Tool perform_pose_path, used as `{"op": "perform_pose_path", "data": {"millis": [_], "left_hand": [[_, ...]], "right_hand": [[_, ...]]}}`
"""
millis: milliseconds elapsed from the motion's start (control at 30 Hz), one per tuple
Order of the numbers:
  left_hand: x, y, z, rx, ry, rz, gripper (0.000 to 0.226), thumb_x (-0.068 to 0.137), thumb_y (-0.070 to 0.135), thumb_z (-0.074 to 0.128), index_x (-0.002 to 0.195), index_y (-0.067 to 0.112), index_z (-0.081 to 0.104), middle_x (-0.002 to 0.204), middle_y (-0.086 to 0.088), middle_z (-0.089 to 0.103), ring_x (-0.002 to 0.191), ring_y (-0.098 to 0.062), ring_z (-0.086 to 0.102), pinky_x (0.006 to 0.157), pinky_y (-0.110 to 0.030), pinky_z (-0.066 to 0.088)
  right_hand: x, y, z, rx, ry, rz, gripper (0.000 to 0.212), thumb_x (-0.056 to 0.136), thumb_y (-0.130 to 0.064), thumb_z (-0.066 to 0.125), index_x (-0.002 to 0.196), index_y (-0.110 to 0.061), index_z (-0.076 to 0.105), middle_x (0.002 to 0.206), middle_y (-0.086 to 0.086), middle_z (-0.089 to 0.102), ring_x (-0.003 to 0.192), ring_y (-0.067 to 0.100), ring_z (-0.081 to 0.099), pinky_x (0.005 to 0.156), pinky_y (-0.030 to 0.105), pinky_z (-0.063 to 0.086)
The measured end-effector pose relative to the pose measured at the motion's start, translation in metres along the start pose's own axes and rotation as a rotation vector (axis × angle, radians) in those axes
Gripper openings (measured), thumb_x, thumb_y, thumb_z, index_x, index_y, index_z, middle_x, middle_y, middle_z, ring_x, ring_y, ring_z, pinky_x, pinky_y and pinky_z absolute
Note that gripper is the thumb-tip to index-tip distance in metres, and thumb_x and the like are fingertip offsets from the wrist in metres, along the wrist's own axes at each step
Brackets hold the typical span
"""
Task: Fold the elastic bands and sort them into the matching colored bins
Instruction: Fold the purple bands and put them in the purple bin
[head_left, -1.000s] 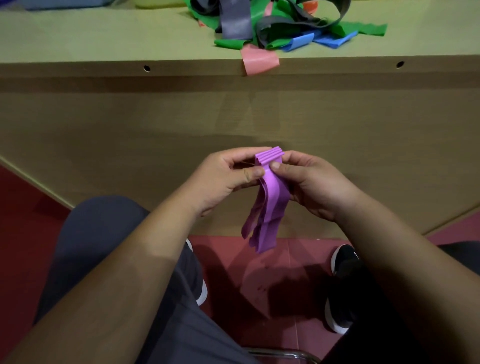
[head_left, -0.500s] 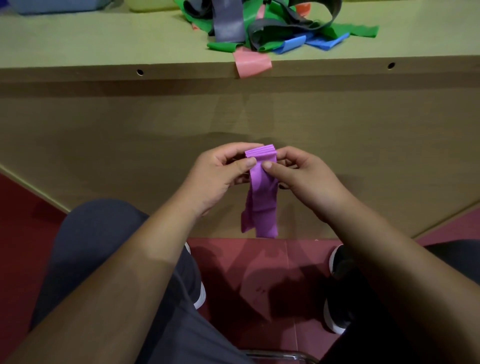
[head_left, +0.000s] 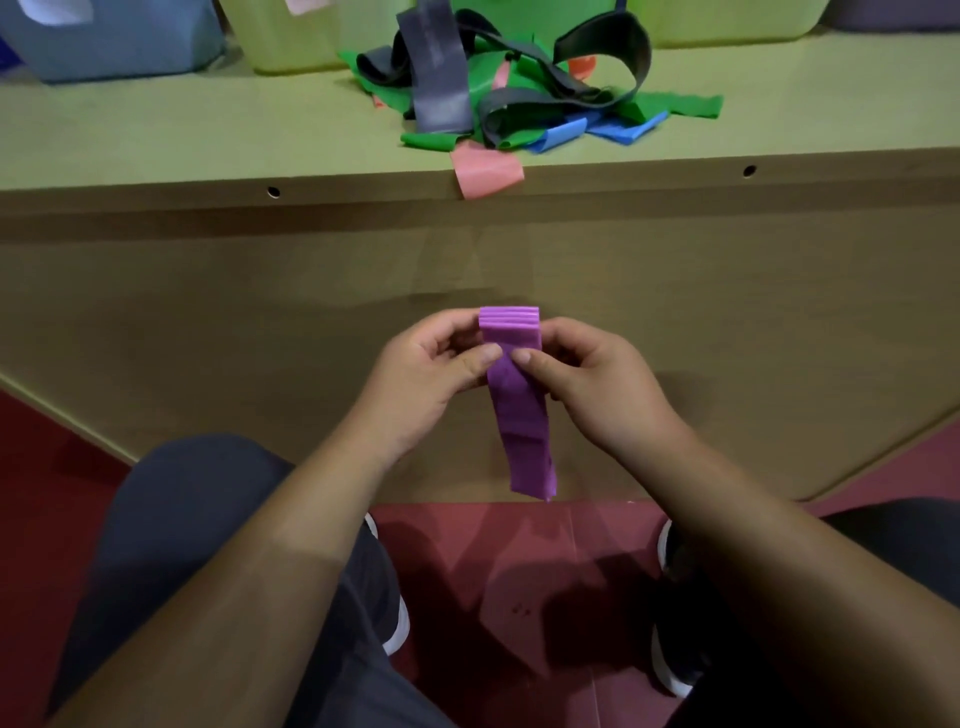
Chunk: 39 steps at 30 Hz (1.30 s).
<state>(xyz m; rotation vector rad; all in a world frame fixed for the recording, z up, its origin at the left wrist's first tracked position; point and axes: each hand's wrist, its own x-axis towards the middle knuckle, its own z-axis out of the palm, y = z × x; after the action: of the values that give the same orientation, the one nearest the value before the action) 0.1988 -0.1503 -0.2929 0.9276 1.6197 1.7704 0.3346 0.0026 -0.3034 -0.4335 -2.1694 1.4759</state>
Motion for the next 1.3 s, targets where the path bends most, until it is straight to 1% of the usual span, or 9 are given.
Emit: {"op": "perform_pose_path", "data": {"millis": [167, 333, 467, 567, 700, 933, 1100, 1200, 1300], "left_hand": [[0.002, -0.001, 0.004, 0.052, 0.005, -0.007, 0.034, 0.097, -0.008, 0.066, 0.120, 0.017, 0.071, 0.101, 0.007, 0.075, 0.097, -0.007, 0.068, 0.085, -0.025, 0.059], [0.003, 0.006, 0.010, -0.035, 0.059, -0.019, 0.036, 0.098, -0.011, 0.062, 0.117, 0.017, 0.071, 0.100, 0.006, 0.078, 0.095, -0.005, 0.073, 0.078, -0.021, 0.060], [0.006, 0.005, 0.015, -0.052, 0.132, -0.023, 0.027, 0.097, -0.008, 0.066, 0.118, 0.008, 0.066, 0.101, -0.004, 0.073, 0.091, -0.009, 0.073, 0.080, -0.026, 0.063], [0.008, 0.004, 0.019, -0.050, 0.145, -0.007, 0.020, 0.095, -0.008, 0.069, 0.109, 0.006, 0.065, 0.096, -0.004, 0.072, 0.087, -0.010, 0.072, 0.076, -0.024, 0.062], [0.007, 0.004, 0.020, -0.086, 0.107, -0.002, 0.026, 0.093, -0.011, 0.069, 0.105, 0.013, 0.069, 0.093, 0.004, 0.075, 0.093, -0.012, 0.072, 0.083, -0.028, 0.063], [0.007, 0.003, 0.019, 0.000, 0.184, 0.027, 0.024, 0.090, -0.004, 0.076, 0.100, 0.017, 0.073, 0.083, 0.001, 0.073, 0.081, -0.011, 0.071, 0.072, -0.029, 0.063], [0.009, 0.001, 0.017, 0.029, 0.199, 0.029, 0.021, 0.091, -0.002, 0.077, 0.101, 0.017, 0.075, 0.081, 0.002, 0.074, 0.078, -0.011, 0.071, 0.069, -0.028, 0.062], [0.009, 0.002, 0.017, 0.015, 0.177, 0.045, 0.022, 0.092, -0.002, 0.075, 0.110, 0.011, 0.076, 0.091, -0.003, 0.077, 0.086, -0.012, 0.072, 0.077, -0.029, 0.062], [0.007, -0.001, 0.017, 0.049, 0.164, 0.075, 0.032, 0.090, -0.004, 0.077, 0.118, 0.012, 0.077, 0.108, -0.006, 0.080, 0.100, -0.014, 0.073, 0.094, -0.037, 0.061]], "right_hand": [[0.000, -0.004, -0.002, -0.032, 0.019, -0.020, 0.012, 0.101, -0.018, 0.073, 0.107, -0.027, 0.079, 0.078, -0.019, 0.071, 0.069, -0.002, 0.059, 0.071, 0.024, 0.047], [-0.001, -0.008, -0.001, -0.039, 0.042, -0.065, 0.015, 0.101, -0.021, 0.073, 0.111, -0.031, 0.078, 0.083, -0.011, 0.073, 0.074, 0.007, 0.063, 0.077, 0.046, 0.060], [-0.002, -0.010, -0.003, -0.047, 0.071, -0.098, 0.016, 0.101, -0.022, 0.072, 0.112, -0.032, 0.077, 0.084, -0.012, 0.073, 0.074, 0.011, 0.064, 0.077, 0.055, 0.060], [-0.003, -0.012, -0.004, -0.050, 0.099, -0.119, 0.020, 0.102, -0.019, 0.071, 0.115, -0.032, 0.077, 0.087, -0.015, 0.074, 0.076, 0.012, 0.067, 0.078, 0.055, 0.060], [-0.005, -0.015, -0.004, -0.082, 0.090, -0.110, 0.026, 0.102, -0.018, 0.070, 0.122, -0.035, 0.074, 0.091, -0.012, 0.074, 0.079, 0.020, 0.069, 0.081, 0.052, 0.060], [-0.004, -0.015, -0.005, -0.111, 0.111, -0.122, 0.033, 0.102, -0.020, 0.070, 0.132, -0.035, 0.071, 0.100, -0.015, 0.076, 0.078, 0.015, 0.069, 0.080, 0.050, 0.060], [-0.003, -0.013, -0.006, -0.041, 0.091, -0.094, 0.031, 0.101, -0.021, 0.071, 0.128, -0.036, 0.072, 0.099, -0.005, 0.077, 0.082, 0.029, 0.072, 0.076, 0.054, 0.063], [-0.003, -0.012, -0.005, 0.073, 0.098, -0.049, 0.025, 0.102, -0.017, 0.071, 0.123, -0.030, 0.074, 0.092, 0.006, 0.075, 0.075, 0.025, 0.070, 0.066, 0.048, 0.063], [-0.002, -0.011, -0.004, 0.154, 0.118, -0.009, 0.024, 0.102, -0.015, 0.070, 0.122, -0.027, 0.074, 0.094, 0.009, 0.075, 0.076, 0.018, 0.067, 0.064, 0.041, 0.059]]}}
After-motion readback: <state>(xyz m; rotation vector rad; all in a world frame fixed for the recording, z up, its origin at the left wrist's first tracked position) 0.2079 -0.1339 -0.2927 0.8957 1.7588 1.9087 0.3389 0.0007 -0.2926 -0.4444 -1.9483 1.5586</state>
